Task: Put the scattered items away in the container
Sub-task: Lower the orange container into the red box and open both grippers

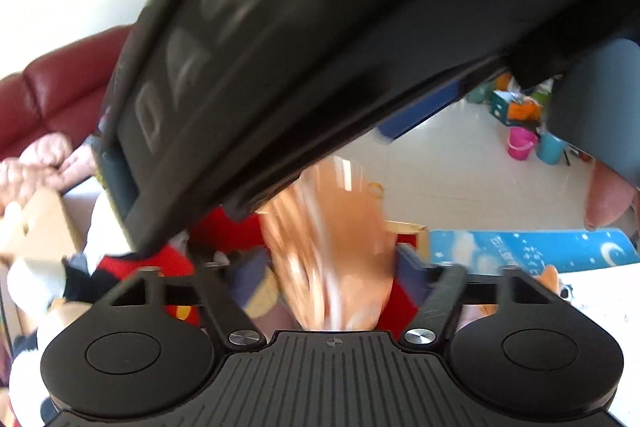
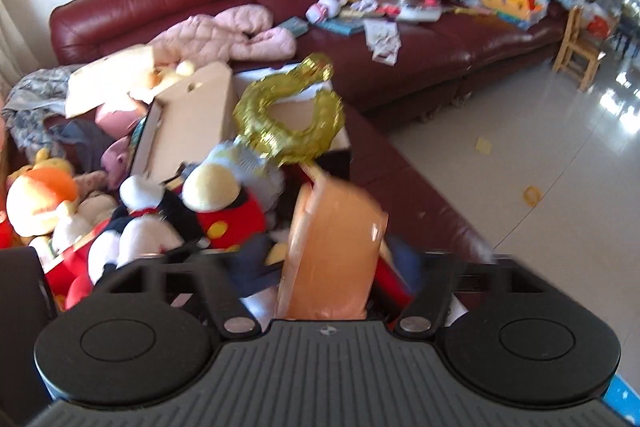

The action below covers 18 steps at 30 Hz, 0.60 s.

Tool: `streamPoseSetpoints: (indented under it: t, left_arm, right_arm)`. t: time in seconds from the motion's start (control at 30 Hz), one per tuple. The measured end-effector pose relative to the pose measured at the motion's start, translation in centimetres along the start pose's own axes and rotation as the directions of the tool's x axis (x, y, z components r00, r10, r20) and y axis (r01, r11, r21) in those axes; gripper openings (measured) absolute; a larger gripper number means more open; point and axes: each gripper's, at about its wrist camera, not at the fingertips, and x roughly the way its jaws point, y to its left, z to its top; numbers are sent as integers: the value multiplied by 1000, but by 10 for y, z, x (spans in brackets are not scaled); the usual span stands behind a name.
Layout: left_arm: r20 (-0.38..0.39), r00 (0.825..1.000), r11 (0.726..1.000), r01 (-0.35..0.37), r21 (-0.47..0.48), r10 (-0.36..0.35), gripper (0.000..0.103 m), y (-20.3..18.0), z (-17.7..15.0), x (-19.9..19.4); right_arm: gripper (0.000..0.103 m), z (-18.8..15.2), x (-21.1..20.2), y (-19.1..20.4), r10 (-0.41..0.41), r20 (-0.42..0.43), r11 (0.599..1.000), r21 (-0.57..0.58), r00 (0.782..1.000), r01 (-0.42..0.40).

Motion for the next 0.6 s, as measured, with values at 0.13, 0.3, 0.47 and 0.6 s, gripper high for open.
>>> streamPoseSetpoints:
  t: [0.13, 0.3, 0.47, 0.6]
  left_arm:
    - [-17, 1000, 1000, -24, -7, 24, 99, -1, -3, 11]
    - [-40, 999, 998, -34, 45, 36, 100, -15, -8, 22]
    - [-64, 998, 997, -21, 68, 26, 102, -30, -9, 30]
    - [-75, 997, 996, -12, 92, 19, 102, -31, -13, 26]
  right_arm:
    - [91, -7, 5, -3, -7, -14, 1000, -1, 1000, 7]
    - [91, -13, 8, -15, -9, -45, 998, 67, 999, 12]
    - [91, -22, 5, -19, -5, -84, 995, 101, 996, 14]
    - [93, -25, 1, -17, -6, -114, 994, 110, 993, 19]
